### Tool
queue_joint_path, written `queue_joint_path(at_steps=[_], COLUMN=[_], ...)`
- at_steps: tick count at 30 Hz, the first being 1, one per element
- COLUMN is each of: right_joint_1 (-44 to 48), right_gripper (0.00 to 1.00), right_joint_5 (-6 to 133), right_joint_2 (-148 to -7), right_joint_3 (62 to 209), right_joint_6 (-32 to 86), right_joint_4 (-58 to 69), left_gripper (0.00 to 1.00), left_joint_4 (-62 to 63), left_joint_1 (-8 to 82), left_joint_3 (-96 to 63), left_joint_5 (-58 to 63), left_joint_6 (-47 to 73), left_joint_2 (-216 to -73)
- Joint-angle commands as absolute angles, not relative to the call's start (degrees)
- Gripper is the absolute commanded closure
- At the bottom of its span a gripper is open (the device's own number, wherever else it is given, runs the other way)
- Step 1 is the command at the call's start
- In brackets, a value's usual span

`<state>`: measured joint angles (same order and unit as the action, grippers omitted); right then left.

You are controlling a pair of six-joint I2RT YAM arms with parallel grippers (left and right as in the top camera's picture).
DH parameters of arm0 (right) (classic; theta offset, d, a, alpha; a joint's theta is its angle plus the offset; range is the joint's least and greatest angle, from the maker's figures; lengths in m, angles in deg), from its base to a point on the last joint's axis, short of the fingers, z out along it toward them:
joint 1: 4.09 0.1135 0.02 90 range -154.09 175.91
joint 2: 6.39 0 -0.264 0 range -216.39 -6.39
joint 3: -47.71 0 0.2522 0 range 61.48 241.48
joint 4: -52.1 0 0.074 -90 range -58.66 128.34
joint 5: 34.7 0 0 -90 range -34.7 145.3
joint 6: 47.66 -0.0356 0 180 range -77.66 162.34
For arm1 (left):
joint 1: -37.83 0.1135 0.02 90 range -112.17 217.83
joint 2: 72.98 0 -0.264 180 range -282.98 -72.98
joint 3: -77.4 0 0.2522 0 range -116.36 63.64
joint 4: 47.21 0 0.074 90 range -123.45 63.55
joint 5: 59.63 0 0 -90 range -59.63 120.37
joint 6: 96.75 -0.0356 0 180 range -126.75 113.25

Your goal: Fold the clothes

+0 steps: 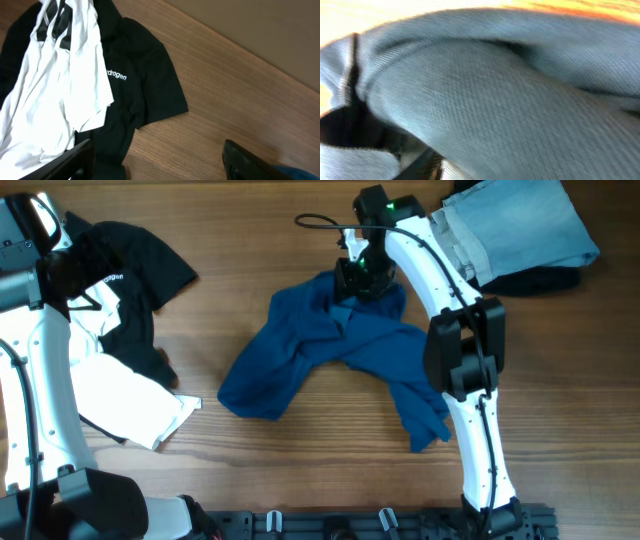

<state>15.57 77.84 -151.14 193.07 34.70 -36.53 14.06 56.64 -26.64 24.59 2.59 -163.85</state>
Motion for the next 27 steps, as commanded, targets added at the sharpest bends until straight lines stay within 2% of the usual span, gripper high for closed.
queue_joint_path(at_steps=[1, 2, 3, 4, 5, 12, 20, 27], right_joint_1=[16.59, 16.59, 16.73, 16.9, 17.18, 22.06, 35.44, 43.24], right_gripper=[0.69, 0.73, 0.85, 0.92, 0.96, 0.96, 0.96, 0.94], right_joint_5=[79.83, 79.83, 79.85, 79.83, 79.83, 80.4, 82.76, 78.81], right_joint_2=[-147.53, -147.09, -146.33, -145.87, -145.48, -144.8, -144.56, -144.75], right_joint_3=[193.35, 193.68, 193.94, 193.96, 193.96, 194.0, 194.0, 194.0], right_joint_6=[33.28, 33.24, 33.19, 33.22, 33.22, 32.65, 25.96, 24.39], right_joint_4=[-34.45, -33.97, -33.12, -32.7, -32.18, -27.35, -6.54, 2.22], left_gripper=[0.18, 0.18, 0.18, 0.18, 0.18, 0.18, 0.18, 0.18], left_joint_4=[13.86, 13.82, 13.69, 13.55, 13.47, 13.47, 13.51, 13.51], left_joint_1=[56.96, 56.96, 56.96, 56.96, 56.96, 56.96, 56.96, 56.96], left_joint_3=[-26.68, -26.68, -26.68, -26.68, -26.68, -26.68, -26.68, -26.68], left_joint_5=[25.35, 25.35, 25.35, 25.35, 25.33, 25.35, 25.35, 25.35], left_joint_6=[2.7, 2.7, 2.72, 2.72, 2.72, 2.7, 2.7, 2.7], left_joint_2=[-164.24, -164.24, -164.28, -164.28, -164.28, -164.28, -164.28, -164.28])
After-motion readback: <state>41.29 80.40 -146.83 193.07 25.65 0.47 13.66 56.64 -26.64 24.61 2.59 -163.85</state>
